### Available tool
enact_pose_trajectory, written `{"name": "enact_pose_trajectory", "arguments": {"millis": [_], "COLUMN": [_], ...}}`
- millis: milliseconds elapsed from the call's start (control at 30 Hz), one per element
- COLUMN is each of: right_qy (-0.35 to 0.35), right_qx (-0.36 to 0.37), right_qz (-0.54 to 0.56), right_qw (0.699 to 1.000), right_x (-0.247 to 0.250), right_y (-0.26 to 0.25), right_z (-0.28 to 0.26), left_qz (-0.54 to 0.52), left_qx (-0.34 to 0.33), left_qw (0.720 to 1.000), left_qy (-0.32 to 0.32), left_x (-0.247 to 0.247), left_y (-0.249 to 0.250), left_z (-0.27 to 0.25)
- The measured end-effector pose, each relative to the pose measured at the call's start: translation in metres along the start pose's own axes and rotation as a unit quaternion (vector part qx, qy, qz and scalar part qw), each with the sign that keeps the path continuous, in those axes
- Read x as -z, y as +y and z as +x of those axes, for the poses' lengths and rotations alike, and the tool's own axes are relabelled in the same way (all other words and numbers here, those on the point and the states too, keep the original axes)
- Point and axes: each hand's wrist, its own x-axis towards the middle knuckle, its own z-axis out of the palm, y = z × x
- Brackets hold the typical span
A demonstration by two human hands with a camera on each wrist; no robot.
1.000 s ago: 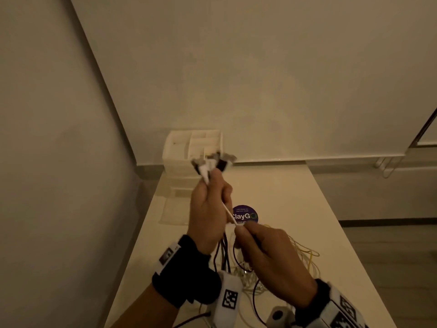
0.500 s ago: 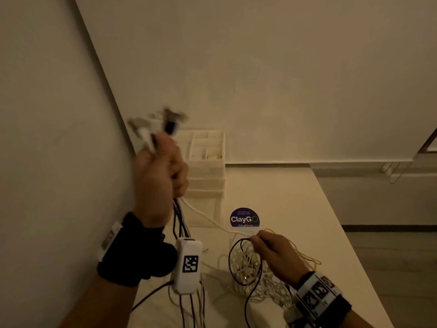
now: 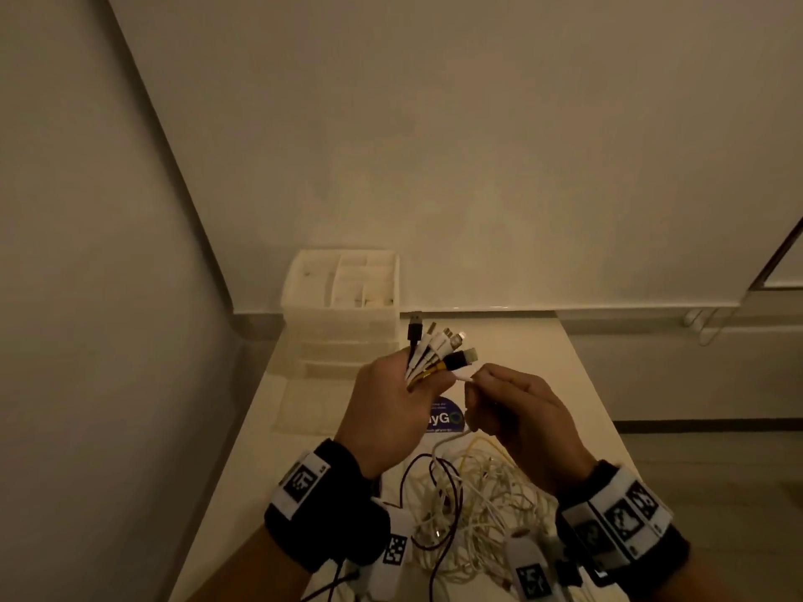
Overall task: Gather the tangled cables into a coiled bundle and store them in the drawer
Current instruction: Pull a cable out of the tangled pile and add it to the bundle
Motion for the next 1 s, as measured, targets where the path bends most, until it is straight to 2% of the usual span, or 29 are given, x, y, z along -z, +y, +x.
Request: {"name": "enact_pose_trajectory", "arguments": {"millis": [100,200,333,400,467,600,667,767,833,867,1000], "right_qy": [-0.004,-0.017,-0.02,-0.018,0.0,0.075,0.095,0.059,0.024,0.012,-0.054], "right_qx": [0.015,0.028,0.01,-0.011,-0.031,-0.053,-0.052,-0.034,-0.018,-0.012,-0.012], "right_qz": [0.001,-0.016,-0.045,-0.073,-0.104,-0.12,-0.108,-0.103,-0.076,-0.058,-0.046], "right_qw": [1.0,0.999,0.999,0.997,0.994,0.989,0.988,0.992,0.997,0.998,0.997], "right_x": [0.0,-0.003,-0.003,-0.003,-0.002,0.003,0.004,0.0,-0.005,-0.006,-0.004], "right_y": [0.007,0.022,0.05,0.068,0.084,0.095,0.084,0.054,0.029,0.018,-0.003], "right_z": [-0.004,-0.008,-0.012,-0.013,-0.014,-0.008,-0.001,0.011,0.016,0.018,0.02], "left_qz": [-0.021,-0.057,-0.1,-0.164,-0.208,-0.162,-0.117,-0.061,-0.005,0.021,0.074], "left_qx": [-0.036,-0.062,-0.052,-0.042,-0.027,-0.044,-0.056,-0.054,-0.052,-0.052,-0.063], "left_qw": [0.996,0.989,0.976,0.961,0.945,0.942,0.956,0.992,0.998,0.998,0.993], "left_qy": [0.077,0.121,0.188,0.218,0.249,0.291,0.262,0.094,0.022,0.016,0.063], "left_x": [0.004,0.012,0.026,0.039,0.052,0.061,0.051,0.022,0.009,0.006,0.005], "left_y": [0.007,0.016,0.022,0.022,0.016,0.018,0.021,0.027,0.021,0.016,0.007], "left_z": [0.005,0.004,0.007,0.01,0.015,0.003,-0.009,-0.022,-0.022,-0.02,-0.01]}}
